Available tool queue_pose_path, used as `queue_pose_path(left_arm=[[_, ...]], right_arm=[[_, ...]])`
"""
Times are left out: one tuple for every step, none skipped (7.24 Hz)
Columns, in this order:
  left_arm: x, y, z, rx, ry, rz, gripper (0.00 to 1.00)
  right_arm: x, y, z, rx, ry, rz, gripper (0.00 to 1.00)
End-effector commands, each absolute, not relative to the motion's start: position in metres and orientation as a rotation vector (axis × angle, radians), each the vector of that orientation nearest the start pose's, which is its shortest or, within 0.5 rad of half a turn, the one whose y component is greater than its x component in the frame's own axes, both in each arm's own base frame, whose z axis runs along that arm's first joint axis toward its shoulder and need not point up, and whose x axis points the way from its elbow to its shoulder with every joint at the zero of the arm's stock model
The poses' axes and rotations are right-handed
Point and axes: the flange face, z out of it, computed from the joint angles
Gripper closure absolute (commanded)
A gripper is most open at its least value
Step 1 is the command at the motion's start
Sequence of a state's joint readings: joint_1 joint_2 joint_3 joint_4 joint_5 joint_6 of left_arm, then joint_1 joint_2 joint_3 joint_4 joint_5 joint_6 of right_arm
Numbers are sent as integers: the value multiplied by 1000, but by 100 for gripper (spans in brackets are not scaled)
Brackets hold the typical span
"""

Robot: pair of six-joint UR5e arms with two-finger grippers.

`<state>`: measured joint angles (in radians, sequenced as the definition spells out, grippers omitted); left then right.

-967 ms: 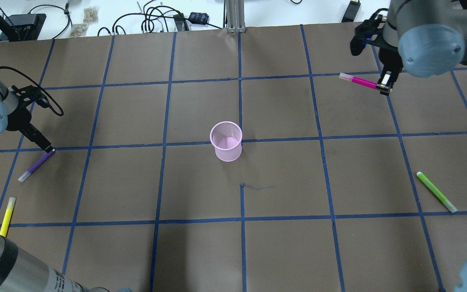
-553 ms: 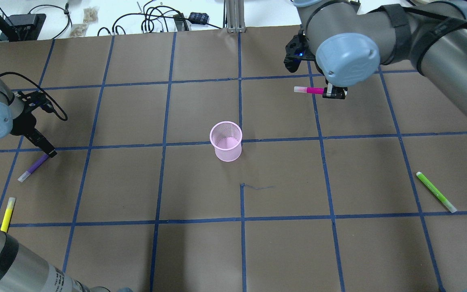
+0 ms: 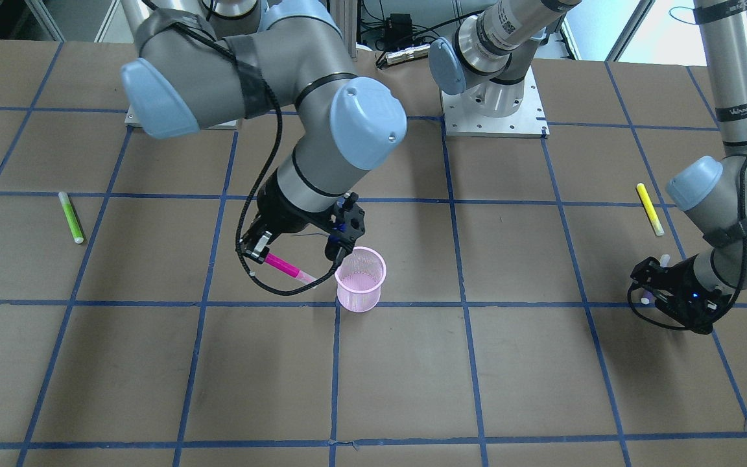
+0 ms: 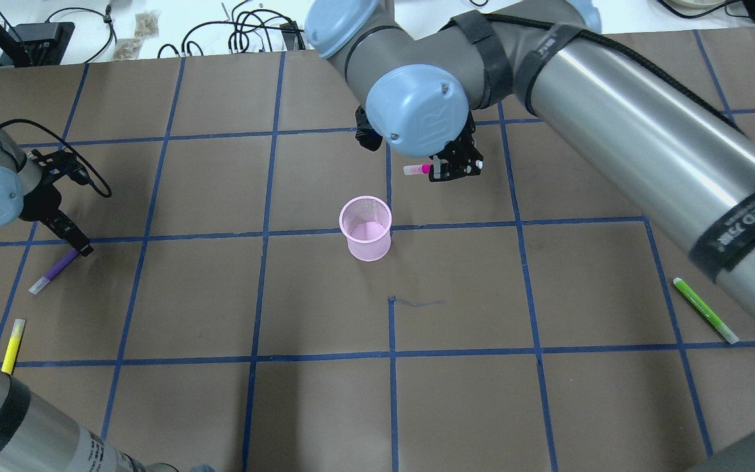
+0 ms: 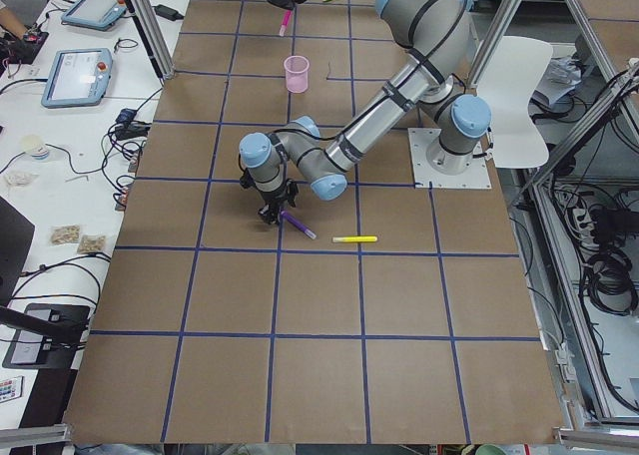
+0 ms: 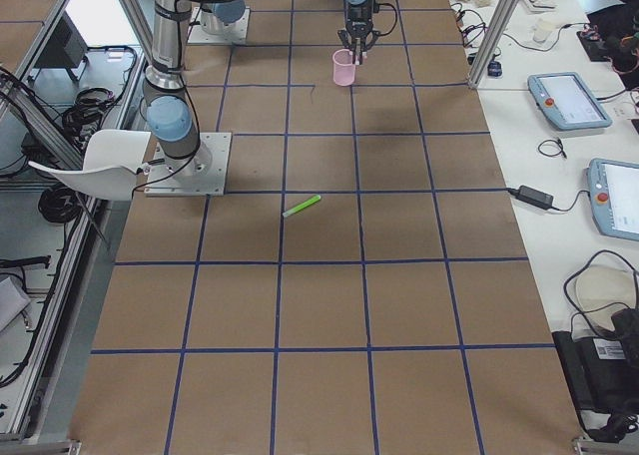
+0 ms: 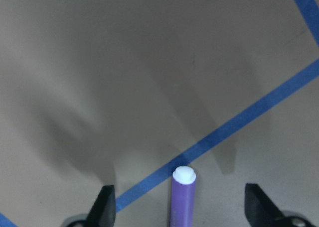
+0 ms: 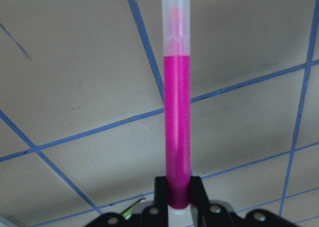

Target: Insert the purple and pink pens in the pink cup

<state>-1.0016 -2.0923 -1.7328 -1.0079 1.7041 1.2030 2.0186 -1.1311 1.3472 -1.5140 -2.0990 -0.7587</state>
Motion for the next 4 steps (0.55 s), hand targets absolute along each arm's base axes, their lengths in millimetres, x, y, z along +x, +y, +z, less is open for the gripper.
queue_pose_path(left_arm=[[224,-573,171,995,2979,286,35],[224,-573,171,995,2979,286,41],[224,-573,171,997,2977,288,79],[224,-573,171,990,2979,288,100]], right_arm=[[391,-514,341,-2246,2816,695,100],[401,-510,330,-2271,2790,722,100],[417,-503,312,-2316,2753,750,100],[429,-498,299,-2334,2740,771,100]])
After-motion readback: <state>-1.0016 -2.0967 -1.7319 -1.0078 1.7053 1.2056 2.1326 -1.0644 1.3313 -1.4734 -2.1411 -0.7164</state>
